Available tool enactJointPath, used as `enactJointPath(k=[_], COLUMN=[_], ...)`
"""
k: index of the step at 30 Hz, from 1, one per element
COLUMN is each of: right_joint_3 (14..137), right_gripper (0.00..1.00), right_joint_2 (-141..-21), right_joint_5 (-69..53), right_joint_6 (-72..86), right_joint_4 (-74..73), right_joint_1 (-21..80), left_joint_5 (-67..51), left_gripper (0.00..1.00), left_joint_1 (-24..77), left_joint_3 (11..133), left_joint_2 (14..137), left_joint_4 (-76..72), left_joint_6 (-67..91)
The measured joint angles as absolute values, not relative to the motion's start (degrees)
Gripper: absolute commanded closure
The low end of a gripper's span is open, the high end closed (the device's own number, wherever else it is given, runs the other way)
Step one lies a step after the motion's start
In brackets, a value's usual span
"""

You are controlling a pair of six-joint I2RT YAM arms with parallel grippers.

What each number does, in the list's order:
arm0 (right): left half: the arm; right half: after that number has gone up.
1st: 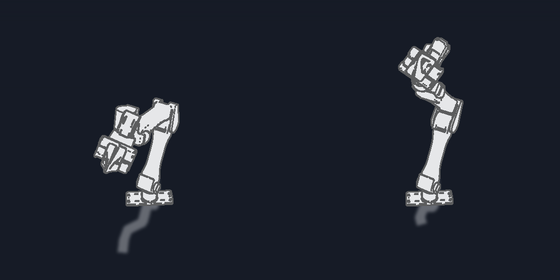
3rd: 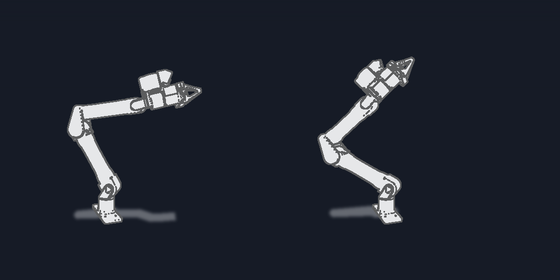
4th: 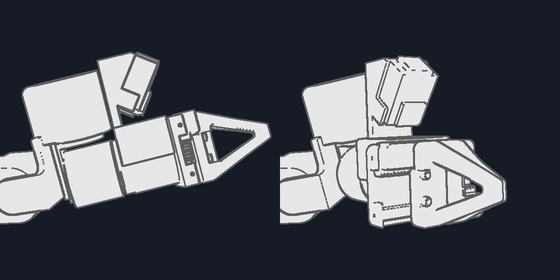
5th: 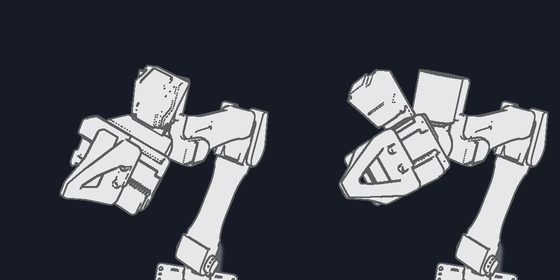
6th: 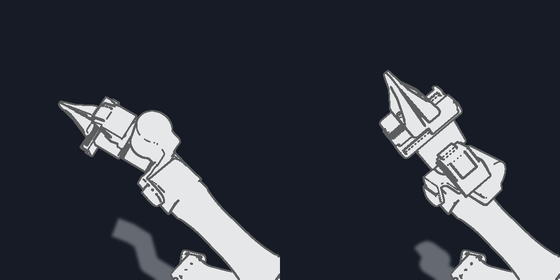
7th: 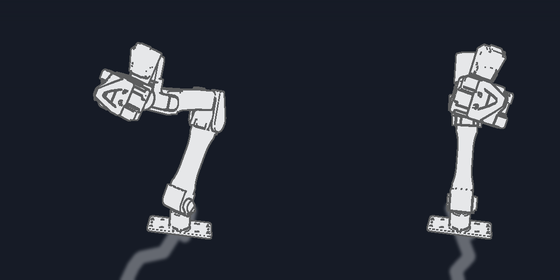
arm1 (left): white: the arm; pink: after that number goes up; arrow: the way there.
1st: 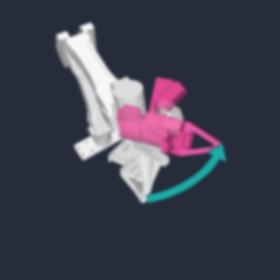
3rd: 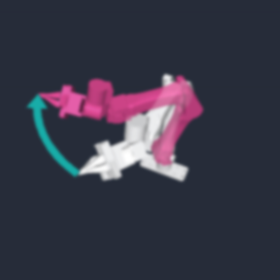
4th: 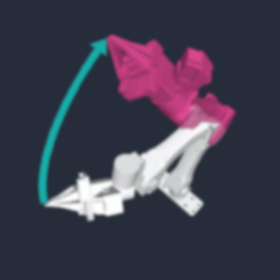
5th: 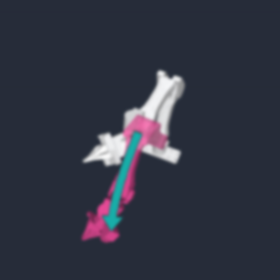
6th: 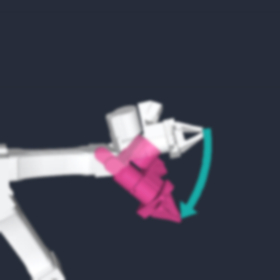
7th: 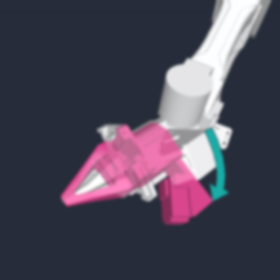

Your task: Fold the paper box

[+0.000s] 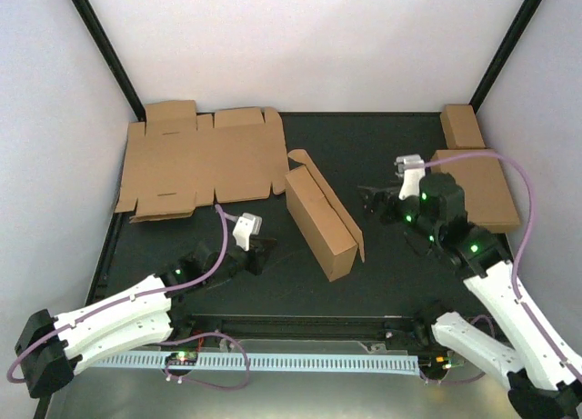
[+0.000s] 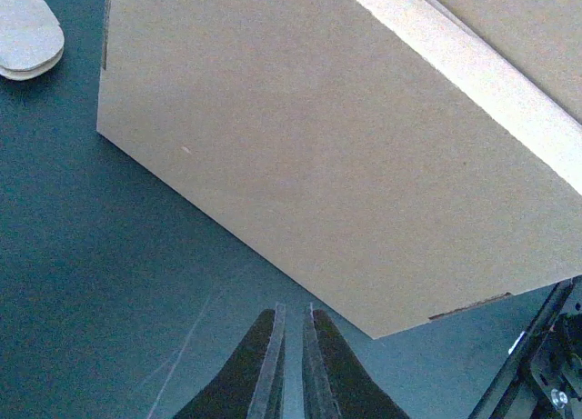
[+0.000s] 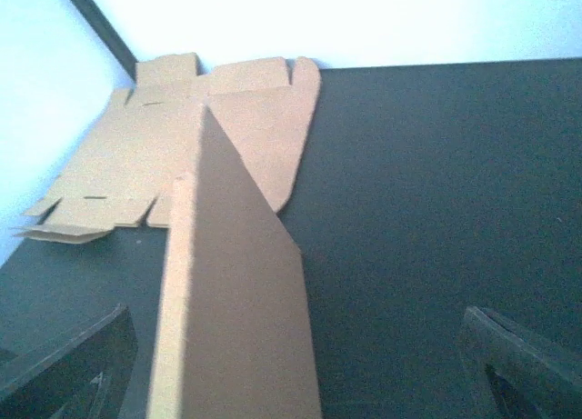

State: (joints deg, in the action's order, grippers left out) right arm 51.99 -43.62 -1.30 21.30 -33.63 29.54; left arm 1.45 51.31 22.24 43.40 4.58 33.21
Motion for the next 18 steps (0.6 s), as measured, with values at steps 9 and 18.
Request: enactJointPath(k=[9, 18], right_joint_3=[70.7, 72.4], right_gripper=[0.0, 0.0], right_joint_2=[-58.3, -61.9], right_joint_5=[0.6, 5.8], right_joint_6=[19.9, 22.8], right_joint_4=[-47.1, -55.8], right_joint_1=[41.2, 48.7], left_joint_5=[0.8, -0.2], left_gripper=[0.91, 0.9], left_joint_1=[51.0, 50.4], left_joint_3=[21.7, 21.5], left_joint_2=[43.2, 44.8], left_joint_4=[4.0, 3.2], left_joint_6=[33.2, 33.2])
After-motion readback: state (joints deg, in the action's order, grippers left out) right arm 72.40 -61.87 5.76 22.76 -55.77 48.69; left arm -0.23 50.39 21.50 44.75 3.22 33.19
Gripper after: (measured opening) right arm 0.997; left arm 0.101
